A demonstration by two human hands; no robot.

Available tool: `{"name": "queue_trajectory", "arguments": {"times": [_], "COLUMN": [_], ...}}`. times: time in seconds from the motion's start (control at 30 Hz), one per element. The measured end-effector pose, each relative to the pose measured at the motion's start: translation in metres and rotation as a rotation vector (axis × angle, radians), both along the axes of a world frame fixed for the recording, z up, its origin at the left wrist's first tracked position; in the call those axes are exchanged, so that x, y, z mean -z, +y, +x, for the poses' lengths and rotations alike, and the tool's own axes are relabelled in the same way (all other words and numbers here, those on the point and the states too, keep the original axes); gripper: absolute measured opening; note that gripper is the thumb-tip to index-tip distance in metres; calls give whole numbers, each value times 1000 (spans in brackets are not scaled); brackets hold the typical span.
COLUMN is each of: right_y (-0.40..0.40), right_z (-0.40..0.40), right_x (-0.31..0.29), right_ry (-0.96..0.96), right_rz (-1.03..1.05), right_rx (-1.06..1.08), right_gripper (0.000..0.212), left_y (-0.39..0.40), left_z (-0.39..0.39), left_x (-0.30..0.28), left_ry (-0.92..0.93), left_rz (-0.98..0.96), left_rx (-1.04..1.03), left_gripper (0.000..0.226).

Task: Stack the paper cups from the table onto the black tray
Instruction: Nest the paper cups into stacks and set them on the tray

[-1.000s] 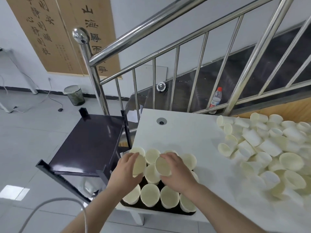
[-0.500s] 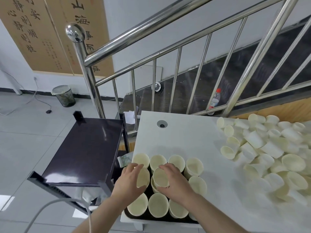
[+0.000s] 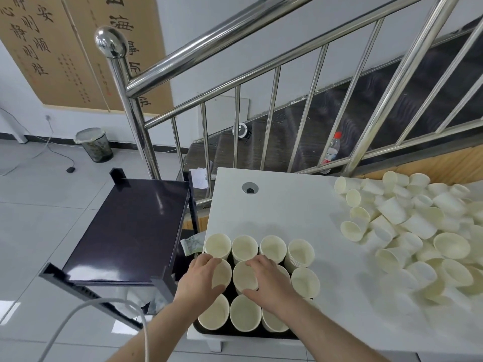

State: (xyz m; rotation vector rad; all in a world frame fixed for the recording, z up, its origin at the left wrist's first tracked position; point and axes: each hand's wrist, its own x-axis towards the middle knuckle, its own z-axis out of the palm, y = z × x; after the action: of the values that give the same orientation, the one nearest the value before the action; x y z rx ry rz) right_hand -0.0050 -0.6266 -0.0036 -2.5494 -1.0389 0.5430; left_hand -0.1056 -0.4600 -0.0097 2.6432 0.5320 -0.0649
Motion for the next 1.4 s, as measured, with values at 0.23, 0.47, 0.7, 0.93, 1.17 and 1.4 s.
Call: {"name": "queue_trajectory", "arguments": {"times": [0.23,0.47,0.7,0.93,1.17,1.4], "right_y": [0,-14,-72,-165,-261,-293], "right_z": [-1,8,26,53,82,135], "right_x": [3,-3,-26,-34,-33,-32], "right_ry": [-13,-40,-80,-134,-147,-135], "right_rz": [20,81,163,170,128,95], "right_rx": [8,11,82,177,276,345], "right_gripper": [60,61,58,54,52,53], "left_y": [-1,-18,-78,-162,-241,-269], "left_z": [1,14,45,81,119,178], "left_x": [0,-11,-23,-27,-21,-23], "left_ry": [4,-59,-147,-194,-178,-125], "left_rz": [23,40,-8,-57,-116,-102], "left_rx": [-4,-16,36,123,194,214], "left_gripper": [56,50,53,51,51,55]}}
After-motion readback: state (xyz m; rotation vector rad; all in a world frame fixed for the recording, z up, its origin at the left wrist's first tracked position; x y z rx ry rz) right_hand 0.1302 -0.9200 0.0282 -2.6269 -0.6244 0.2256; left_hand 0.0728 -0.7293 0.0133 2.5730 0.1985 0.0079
